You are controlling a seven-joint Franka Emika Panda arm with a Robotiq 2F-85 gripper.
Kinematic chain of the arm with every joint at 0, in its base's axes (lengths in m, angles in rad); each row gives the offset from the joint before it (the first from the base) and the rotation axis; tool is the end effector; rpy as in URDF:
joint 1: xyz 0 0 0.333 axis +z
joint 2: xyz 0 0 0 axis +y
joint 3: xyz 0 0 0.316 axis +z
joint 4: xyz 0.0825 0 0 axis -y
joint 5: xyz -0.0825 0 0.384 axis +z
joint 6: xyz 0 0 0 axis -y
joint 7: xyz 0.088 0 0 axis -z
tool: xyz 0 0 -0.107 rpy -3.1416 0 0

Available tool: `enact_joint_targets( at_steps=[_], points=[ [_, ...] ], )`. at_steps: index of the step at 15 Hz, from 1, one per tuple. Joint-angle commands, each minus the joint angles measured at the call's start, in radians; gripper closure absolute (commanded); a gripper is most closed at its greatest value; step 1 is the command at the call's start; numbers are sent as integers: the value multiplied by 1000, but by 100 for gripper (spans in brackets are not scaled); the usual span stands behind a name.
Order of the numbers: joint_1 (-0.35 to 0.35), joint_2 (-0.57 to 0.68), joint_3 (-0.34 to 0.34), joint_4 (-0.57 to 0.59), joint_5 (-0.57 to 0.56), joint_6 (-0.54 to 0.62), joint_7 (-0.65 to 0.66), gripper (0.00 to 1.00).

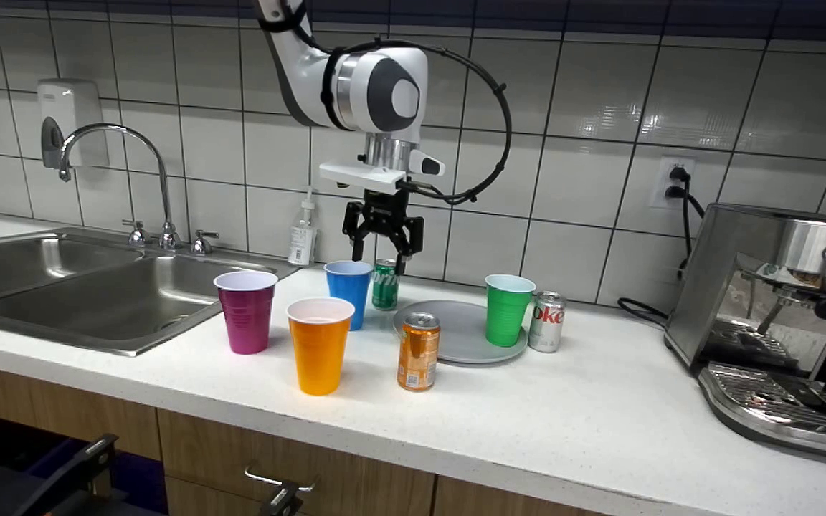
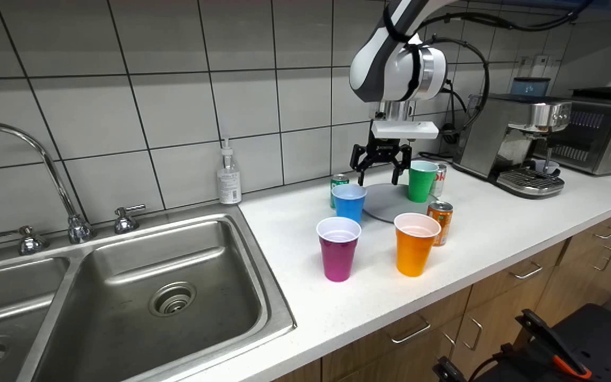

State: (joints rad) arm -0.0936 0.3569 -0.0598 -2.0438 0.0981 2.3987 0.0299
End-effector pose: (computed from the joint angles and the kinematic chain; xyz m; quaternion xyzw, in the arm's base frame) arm 0.5889 -0.0894 0.2658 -0.9918 0.1256 -0.0010 0.0227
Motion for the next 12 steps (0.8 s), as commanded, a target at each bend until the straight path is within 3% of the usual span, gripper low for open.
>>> enact_joint_targets(
  at_steps=[1,12],
  points=[
    [7,25,8,23,-6,29,-24,0],
    [37,92,14,54,-24,70,-21,0]
  ],
)
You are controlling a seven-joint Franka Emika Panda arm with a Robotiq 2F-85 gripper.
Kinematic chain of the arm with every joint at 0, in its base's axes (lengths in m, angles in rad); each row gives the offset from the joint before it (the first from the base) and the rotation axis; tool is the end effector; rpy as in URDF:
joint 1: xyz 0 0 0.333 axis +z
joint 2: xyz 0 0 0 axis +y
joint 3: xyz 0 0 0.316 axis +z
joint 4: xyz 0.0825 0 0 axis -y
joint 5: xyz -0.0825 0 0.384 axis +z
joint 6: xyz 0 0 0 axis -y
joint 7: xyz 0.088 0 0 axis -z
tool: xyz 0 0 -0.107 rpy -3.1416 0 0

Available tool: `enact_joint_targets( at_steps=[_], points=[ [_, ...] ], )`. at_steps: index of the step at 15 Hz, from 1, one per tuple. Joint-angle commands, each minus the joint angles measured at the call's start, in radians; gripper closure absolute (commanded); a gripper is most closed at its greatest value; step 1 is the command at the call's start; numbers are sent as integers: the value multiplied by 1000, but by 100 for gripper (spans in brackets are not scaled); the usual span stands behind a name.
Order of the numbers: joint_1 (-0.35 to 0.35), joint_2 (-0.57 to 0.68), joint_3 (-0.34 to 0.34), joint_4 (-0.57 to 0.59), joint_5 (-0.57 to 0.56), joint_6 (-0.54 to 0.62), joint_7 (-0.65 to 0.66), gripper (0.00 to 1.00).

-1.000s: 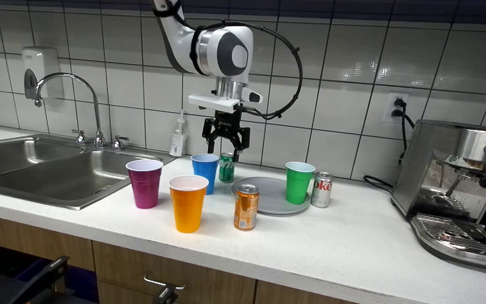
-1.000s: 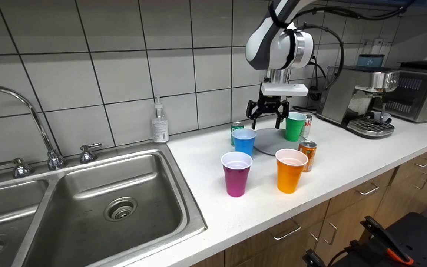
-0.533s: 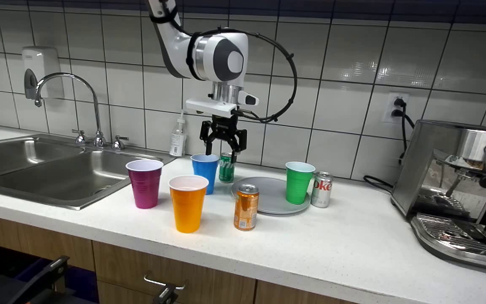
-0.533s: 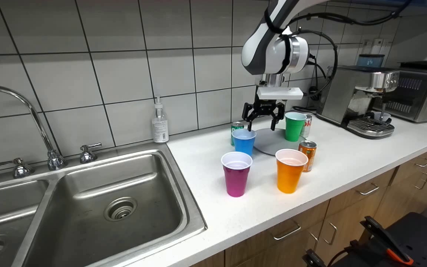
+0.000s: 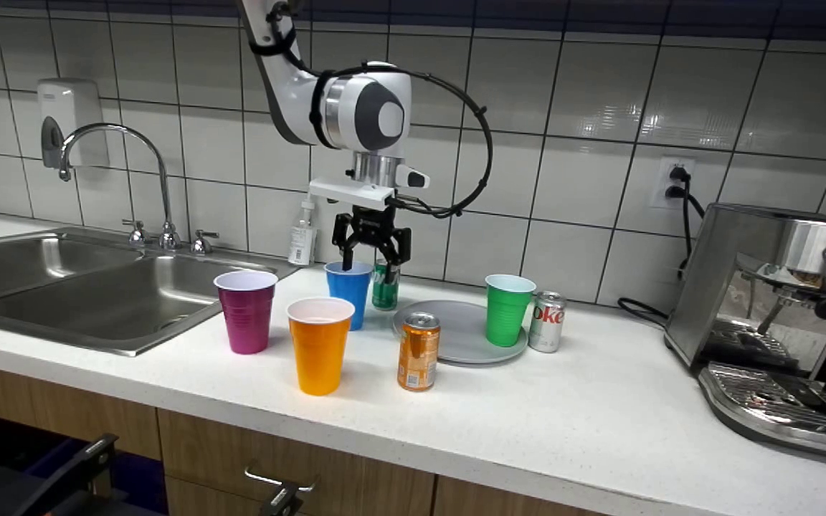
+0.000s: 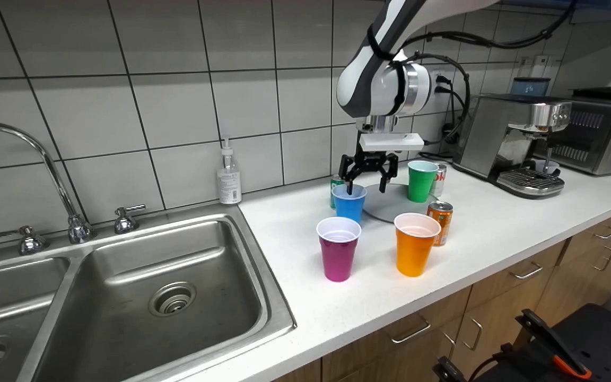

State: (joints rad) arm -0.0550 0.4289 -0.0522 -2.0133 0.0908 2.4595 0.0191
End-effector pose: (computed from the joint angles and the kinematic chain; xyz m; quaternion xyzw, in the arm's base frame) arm 0.6033 -0.0641 0.2402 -0.9952 0.0955 -0.0100 0.0177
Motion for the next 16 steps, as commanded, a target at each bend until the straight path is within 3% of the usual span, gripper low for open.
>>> enact_joint_targets(
  at_steps=[1,2,4,12,16],
  points=[
    [-2,23,8,25,-14,12,-13,0],
    [-3,25,9,26,-11,15,-16,25],
    [-3,30,10,31,-11,18,-17,34],
    [-2,35,10,33,-14,17,-19,97],
    [-8,31,21,31,-1,12,-35,100]
  ],
)
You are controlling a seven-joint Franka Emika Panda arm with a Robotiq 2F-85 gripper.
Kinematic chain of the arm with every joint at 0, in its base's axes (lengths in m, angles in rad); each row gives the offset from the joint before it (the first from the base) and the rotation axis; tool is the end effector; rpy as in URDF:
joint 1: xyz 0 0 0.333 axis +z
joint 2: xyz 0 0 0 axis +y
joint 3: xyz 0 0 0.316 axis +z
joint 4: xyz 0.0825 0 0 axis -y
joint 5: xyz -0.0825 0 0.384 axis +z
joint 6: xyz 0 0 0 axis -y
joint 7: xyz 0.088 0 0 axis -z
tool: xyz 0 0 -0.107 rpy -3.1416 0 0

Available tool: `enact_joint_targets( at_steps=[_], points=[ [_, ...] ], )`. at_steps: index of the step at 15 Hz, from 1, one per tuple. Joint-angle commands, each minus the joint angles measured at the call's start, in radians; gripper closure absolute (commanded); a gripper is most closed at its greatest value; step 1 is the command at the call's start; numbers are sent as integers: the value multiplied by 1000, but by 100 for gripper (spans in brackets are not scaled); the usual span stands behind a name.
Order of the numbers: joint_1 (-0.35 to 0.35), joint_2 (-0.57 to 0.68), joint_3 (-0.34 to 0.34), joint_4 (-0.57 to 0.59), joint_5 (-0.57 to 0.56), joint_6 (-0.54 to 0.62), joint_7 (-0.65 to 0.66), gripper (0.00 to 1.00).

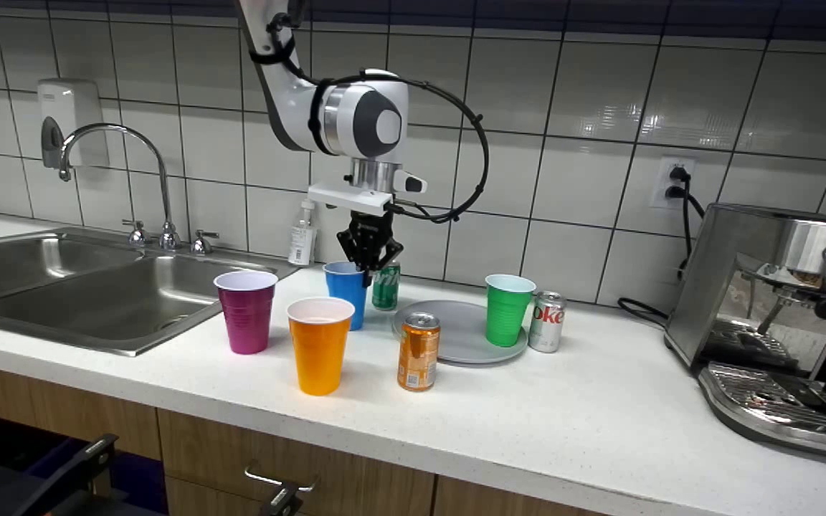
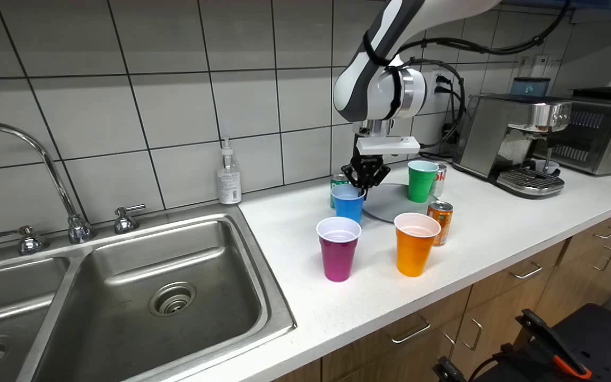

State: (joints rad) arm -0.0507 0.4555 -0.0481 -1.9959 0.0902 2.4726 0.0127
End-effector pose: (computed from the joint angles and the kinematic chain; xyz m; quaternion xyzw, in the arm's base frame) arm 0.6086 -0.0597 0.2321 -0.9959 0.0881 -0.0119 0.0173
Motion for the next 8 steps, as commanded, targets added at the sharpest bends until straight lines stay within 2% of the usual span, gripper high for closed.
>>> enact_joint_targets(
  at_steps=[1,8],
  points=[
    [-15,3,19,14,3,-4,-34,99],
    [-44,-26,26,6,29,-15,-81,99]
  ],
)
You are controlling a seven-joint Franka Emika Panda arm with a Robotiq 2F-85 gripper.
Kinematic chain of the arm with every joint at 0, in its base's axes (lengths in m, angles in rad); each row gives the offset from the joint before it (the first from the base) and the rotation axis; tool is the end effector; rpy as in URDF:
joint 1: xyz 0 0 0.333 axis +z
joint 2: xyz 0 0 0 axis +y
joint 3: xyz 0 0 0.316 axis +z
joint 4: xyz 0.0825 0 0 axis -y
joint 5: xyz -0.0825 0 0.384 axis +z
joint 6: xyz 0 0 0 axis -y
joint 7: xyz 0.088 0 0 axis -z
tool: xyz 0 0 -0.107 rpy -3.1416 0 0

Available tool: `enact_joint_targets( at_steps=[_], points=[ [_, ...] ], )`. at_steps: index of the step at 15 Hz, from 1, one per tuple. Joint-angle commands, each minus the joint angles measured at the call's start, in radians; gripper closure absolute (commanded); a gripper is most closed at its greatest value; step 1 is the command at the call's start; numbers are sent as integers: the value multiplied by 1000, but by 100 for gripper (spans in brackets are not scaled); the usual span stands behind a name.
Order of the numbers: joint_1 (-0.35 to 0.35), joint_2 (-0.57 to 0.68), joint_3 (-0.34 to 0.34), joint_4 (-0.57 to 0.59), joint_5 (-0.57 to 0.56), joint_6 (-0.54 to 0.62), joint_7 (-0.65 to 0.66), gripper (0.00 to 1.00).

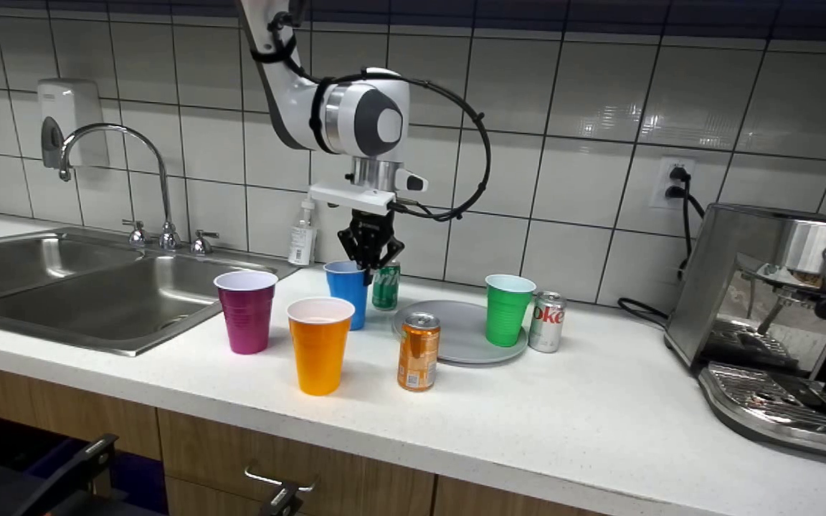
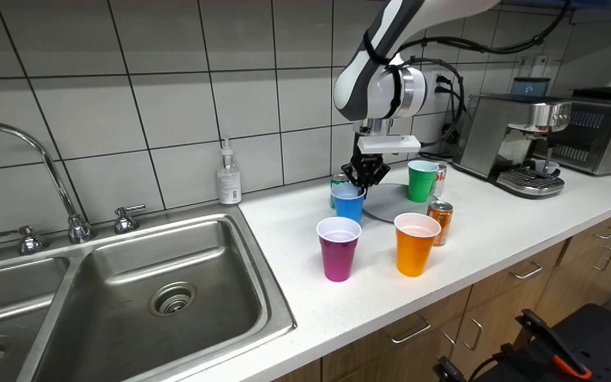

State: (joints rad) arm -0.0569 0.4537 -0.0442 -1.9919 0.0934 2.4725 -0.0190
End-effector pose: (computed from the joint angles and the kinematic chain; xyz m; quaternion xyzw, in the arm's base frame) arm 0.6100 -0.0613 0.2347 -0.9969 0.0748 -0.0151 0.0189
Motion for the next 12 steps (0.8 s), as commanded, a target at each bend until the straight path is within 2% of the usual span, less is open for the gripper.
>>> enact_joint_targets(
  at_steps=[1,12],
  points=[
    [-48,-21,28,10,39,-24,-64,99],
    [-107,31,22,125,95,-42,-84,99]
  ],
)
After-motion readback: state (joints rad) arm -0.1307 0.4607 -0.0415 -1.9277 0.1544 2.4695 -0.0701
